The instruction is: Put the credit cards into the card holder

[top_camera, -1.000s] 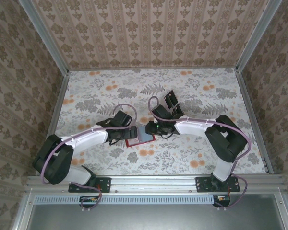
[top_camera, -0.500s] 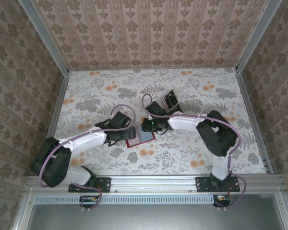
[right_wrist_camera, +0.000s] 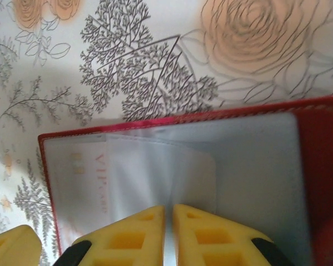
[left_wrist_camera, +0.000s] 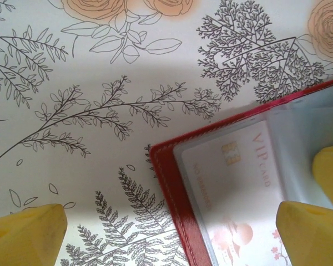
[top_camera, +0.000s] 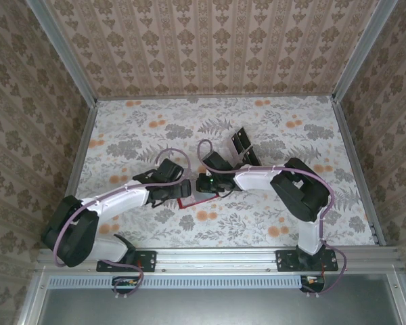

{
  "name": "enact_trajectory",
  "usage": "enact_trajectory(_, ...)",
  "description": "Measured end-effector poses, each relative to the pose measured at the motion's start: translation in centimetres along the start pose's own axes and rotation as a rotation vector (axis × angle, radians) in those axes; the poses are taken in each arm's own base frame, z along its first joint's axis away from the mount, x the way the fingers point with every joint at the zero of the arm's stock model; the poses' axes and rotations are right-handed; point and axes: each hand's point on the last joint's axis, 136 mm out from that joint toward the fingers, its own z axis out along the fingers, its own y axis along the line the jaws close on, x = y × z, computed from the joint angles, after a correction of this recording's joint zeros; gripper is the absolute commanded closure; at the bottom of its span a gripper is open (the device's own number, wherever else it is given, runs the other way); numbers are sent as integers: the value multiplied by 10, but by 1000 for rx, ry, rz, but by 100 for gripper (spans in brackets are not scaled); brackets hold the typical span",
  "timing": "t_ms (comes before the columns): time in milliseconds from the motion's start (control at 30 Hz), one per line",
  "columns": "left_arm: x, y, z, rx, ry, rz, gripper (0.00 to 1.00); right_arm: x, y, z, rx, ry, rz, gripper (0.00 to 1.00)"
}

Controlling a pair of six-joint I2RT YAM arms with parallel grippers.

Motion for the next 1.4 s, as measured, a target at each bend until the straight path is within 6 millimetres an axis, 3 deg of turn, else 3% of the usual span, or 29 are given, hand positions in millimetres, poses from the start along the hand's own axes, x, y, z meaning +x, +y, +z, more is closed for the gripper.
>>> enact_trajectory(400,18,-8,0,44,-4,27,0,1,3,1,-44,-27,114,84)
enact_trajectory(667,18,-30,-2,107,-43,48,0,0,3,1,-50,-30,146,84)
enact_trajectory(1400,16,-36,18,121,-94,-16,0,-14,-9,-4,-66,-53,209,81)
